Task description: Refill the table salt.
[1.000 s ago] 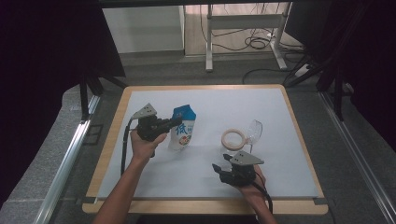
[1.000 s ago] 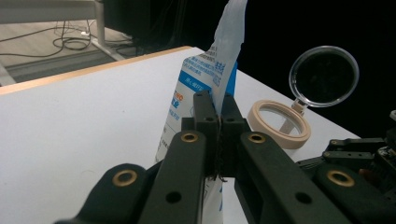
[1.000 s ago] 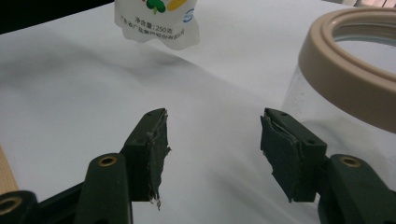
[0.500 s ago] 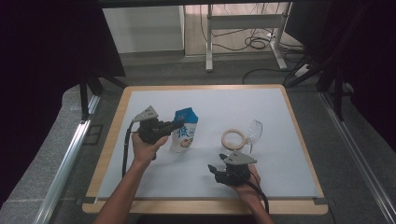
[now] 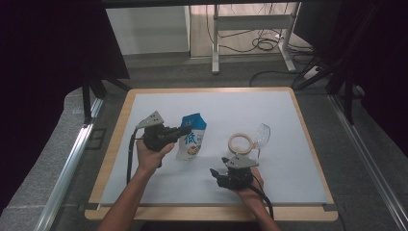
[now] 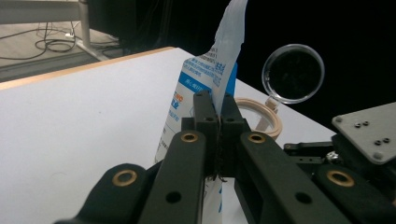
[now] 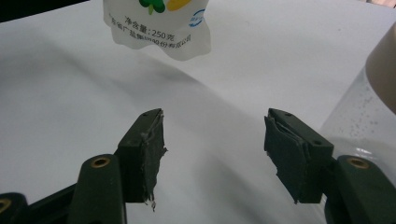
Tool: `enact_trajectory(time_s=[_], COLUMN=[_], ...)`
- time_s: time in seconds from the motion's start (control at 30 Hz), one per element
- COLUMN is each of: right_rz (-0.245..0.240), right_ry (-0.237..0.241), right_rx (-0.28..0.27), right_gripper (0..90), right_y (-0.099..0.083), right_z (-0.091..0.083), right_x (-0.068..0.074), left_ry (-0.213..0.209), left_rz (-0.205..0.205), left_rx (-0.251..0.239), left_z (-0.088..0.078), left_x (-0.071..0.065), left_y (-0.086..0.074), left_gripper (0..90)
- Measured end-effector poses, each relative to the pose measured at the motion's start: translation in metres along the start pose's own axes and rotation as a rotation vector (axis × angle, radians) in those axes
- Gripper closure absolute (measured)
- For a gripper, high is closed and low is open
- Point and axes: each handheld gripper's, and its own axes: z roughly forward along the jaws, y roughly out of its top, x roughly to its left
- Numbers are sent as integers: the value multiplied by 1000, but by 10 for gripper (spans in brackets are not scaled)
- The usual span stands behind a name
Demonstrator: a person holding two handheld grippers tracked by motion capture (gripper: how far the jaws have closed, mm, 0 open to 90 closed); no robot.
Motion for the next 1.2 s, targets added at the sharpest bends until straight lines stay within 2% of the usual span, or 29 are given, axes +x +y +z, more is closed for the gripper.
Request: enact_trajectory(time_s=[0.17, 0.63, 0.93, 1.0, 1.1, 1.2], right_rz=[9, -23, -51, -36, -63, -79], right_ry=[-10, -21, -66, -65, -92, -97], right_rx=[3, 18, 32, 23, 29, 13], right_gripper=[381, 369, 357, 357, 357, 374], right_y=[3, 14, 21, 22, 25, 27], right_z=[6, 24, 42, 45, 49, 50], right_x=[1, 12, 18, 19, 22, 23], left_ry=[0, -24, -47, -53, -65, -69], left_rz=[2, 20, 42, 43, 43, 45], left_rx=[0, 4, 3, 4, 4, 10], left_z=[1, 5, 3, 3, 4, 7], left_x=[-5, -20, -33, -34, -37, -40], left_y=[2, 6, 12, 12, 13, 14], left_gripper=[900, 900, 900, 900, 900, 900])
